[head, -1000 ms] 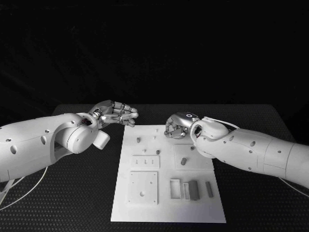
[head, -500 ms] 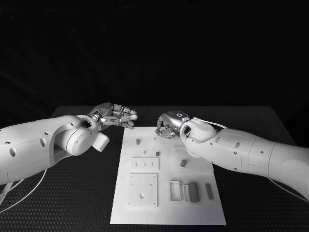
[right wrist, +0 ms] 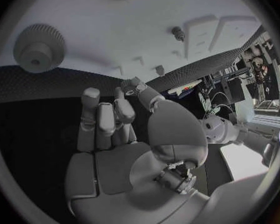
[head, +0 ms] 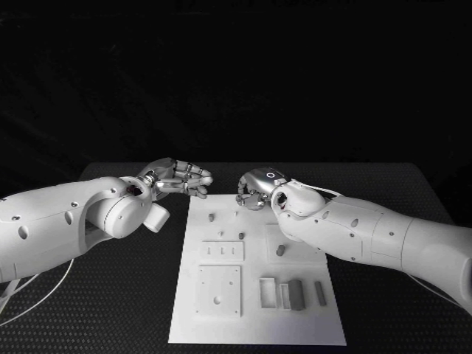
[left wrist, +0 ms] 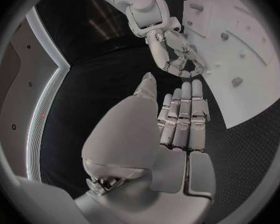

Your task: Assemble the parts on the task board

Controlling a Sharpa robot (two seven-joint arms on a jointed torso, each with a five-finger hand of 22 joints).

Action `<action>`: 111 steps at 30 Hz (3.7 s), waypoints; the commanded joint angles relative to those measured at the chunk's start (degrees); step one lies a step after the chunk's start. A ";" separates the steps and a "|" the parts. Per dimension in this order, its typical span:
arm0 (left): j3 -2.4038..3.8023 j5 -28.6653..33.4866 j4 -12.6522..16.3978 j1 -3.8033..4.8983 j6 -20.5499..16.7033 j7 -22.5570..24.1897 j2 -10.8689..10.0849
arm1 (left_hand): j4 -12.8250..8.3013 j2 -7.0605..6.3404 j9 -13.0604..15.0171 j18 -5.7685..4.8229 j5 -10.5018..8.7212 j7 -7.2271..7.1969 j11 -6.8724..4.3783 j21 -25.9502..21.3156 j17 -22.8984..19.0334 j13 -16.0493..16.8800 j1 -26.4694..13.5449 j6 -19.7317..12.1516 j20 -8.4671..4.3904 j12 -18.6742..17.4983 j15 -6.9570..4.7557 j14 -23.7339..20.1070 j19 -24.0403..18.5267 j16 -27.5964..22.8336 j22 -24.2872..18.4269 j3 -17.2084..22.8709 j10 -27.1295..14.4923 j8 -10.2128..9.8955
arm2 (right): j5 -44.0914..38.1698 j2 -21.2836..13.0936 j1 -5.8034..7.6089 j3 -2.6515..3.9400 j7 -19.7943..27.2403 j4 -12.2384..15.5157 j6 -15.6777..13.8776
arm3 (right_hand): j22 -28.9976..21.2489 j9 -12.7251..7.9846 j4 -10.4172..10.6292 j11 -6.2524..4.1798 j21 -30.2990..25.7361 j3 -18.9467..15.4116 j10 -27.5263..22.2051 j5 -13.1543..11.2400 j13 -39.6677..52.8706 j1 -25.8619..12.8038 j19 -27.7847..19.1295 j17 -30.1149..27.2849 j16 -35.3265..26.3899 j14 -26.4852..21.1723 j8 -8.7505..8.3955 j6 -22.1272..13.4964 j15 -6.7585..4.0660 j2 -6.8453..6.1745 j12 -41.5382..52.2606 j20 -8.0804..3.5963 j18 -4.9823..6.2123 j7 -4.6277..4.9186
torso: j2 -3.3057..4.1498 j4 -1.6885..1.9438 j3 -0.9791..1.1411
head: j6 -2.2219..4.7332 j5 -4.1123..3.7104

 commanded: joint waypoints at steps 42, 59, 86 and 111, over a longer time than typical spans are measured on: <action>0.02 -0.32 -1.07 0.04 0.52 0.07 0.99 | -0.01 0.30 -0.13 1.09 0.00 2.54 0.11 -0.50 0.10 -0.15 0.27 -0.08 0.02 -0.55 0.09 -0.22 -0.25 -0.56 -0.15 -0.08 0.08 -0.36 | -9.54 1.85 -1.18 -1.40 -0.79 -2.33 -2.77 | 0.70 0.31 -0.37 -0.09 0.28 1.05 1.55 0.00 0.02 -0.18 1.08 0.51 0.25 2.55 -0.42 0.85 -1.05 -0.57 -0.34 -0.72 0.77 -0.33 | 0.07 -0.18 -0.07 | -0.62 0.29; 0.01 -0.32 -1.15 0.04 0.63 0.09 0.96 | -0.01 0.29 -0.14 1.09 0.00 2.55 0.12 -0.54 0.12 -0.16 0.22 -0.09 0.03 -0.60 0.10 -0.20 -0.23 -0.64 -0.17 -0.13 0.09 -0.37 | -9.09 2.39 -1.62 -1.53 -0.73 -3.17 -1.86 | 0.69 0.33 -0.38 -0.09 0.26 1.04 1.62 0.00 0.02 -0.25 1.09 0.48 0.23 2.59 -0.45 0.88 -1.05 -0.63 -0.38 -0.73 0.77 -0.33 | 0.02 -0.15 0.05 | -0.85 -0.11; 0.00 -0.32 -1.79 0.02 1.00 -0.13 1.20 | -0.01 0.28 -0.16 1.08 0.00 2.57 0.14 -0.62 0.17 -0.19 0.06 -0.12 0.04 -0.68 0.11 -0.16 -0.20 -0.77 -0.20 -0.24 0.10 -0.40 | -8.52 2.06 -1.75 -1.53 -1.77 -2.88 -4.12 | 0.68 0.35 -0.39 -0.10 0.20 1.09 1.62 0.00 -0.09 -0.30 1.09 0.39 0.18 2.59 -0.52 0.88 -1.06 -0.55 -0.55 -0.75 0.77 -0.34 | 0.06 -0.17 0.05 | -1.19 -0.02; 0.00 -0.32 -1.97 0.02 1.05 -0.17 1.43 | -0.02 0.28 -0.16 1.09 0.00 2.56 0.12 -0.67 0.20 -0.20 0.08 -0.09 0.03 -0.70 0.10 -0.13 -0.18 -0.85 -0.22 -0.27 0.16 -0.39 | -8.10 2.90 -1.75 -1.51 -2.16 -3.64 -2.69 | 0.68 0.41 -0.48 -0.12 0.18 1.08 1.72 0.00 -0.13 -0.20 1.17 0.25 0.14 2.63 -0.58 0.96 -1.09 -0.92 -0.69 -0.80 0.77 -0.36 | 0.00 -0.13 -0.03 | -1.36 0.03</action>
